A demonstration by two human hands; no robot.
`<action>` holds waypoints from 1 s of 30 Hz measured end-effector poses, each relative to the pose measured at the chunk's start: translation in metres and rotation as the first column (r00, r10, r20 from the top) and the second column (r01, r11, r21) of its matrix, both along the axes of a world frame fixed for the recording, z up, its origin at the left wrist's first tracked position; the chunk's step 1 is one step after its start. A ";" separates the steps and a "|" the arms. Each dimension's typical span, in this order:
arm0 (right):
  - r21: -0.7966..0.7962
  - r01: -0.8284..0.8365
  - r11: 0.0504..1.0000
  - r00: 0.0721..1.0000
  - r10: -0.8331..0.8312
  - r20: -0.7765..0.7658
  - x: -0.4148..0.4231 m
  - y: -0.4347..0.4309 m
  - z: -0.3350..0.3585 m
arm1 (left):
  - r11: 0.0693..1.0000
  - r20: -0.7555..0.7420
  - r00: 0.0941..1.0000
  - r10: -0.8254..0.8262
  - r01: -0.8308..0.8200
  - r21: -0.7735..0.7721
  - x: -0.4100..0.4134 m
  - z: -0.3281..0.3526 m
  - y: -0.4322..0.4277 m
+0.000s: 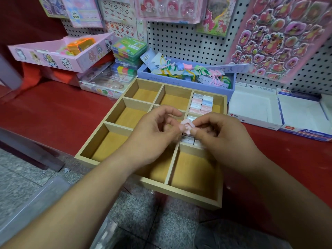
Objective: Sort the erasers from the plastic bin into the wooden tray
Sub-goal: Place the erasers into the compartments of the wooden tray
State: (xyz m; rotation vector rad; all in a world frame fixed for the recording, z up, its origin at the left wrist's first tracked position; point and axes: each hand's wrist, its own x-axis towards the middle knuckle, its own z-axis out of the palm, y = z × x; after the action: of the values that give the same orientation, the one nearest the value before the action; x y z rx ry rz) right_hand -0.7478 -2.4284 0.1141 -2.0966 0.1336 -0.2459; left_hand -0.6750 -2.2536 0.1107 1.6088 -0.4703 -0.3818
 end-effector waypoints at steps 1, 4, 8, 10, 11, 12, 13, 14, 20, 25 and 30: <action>-0.004 0.038 0.999 0.999 -0.038 -0.005 0.001 -0.003 -0.001 | 1.000 0.013 1.000 0.007 -0.007 0.013 0.001 0.000 0.001; 0.027 0.174 0.984 0.984 -0.173 -0.043 0.005 -0.011 -0.002 | 0.999 0.017 0.999 0.030 -0.031 0.041 0.007 -0.001 0.005; -0.026 0.219 0.975 0.972 -0.220 -0.079 0.012 -0.015 -0.004 | 0.998 0.001 0.999 0.040 -0.040 0.049 0.011 -0.002 0.008; -0.064 0.178 0.982 0.979 -0.183 -0.086 0.012 -0.013 -0.002 | 0.998 -0.001 0.999 0.036 -0.036 0.047 0.011 -0.003 0.010; -0.081 0.154 0.985 0.983 -0.161 -0.091 0.010 -0.012 -0.001 | 0.998 -0.003 0.999 0.036 -0.036 0.054 0.011 -0.004 0.010; -0.101 0.126 0.987 0.986 -0.136 -0.099 0.008 -0.010 0.002 | 0.997 0.000 0.999 0.040 -0.040 0.066 0.012 -0.005 0.010; -0.124 0.093 0.988 0.988 -0.107 -0.107 0.006 -0.008 0.004 | 0.996 0.013 0.999 0.048 -0.049 0.080 0.013 -0.007 0.010; -0.152 0.056 0.987 0.991 -0.073 -0.115 0.004 -0.006 0.007 | 0.993 0.034 0.997 0.062 -0.065 0.095 0.013 -0.009 0.011; -0.383 -0.093 0.919 0.984 0.027 -0.174 -0.014 0.011 0.017 | 0.970 0.154 0.970 0.190 -0.209 0.124 0.013 -0.007 0.014; -0.526 -0.055 0.849 0.972 -0.074 -0.221 -0.022 0.031 0.009 | 0.969 0.069 0.976 0.208 -0.215 0.122 0.007 -0.001 0.018; -0.680 0.010 0.733 0.979 -0.145 -0.142 -0.014 0.044 -0.004 | 0.981 0.031 0.994 0.100 -0.104 0.165 0.002 -0.004 0.024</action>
State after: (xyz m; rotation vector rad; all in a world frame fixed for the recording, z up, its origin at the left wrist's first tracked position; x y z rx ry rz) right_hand -0.7617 -2.3842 0.1099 -2.8591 0.2784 -0.1569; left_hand -0.6727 -2.2299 0.1067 1.7931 -0.3783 -0.3328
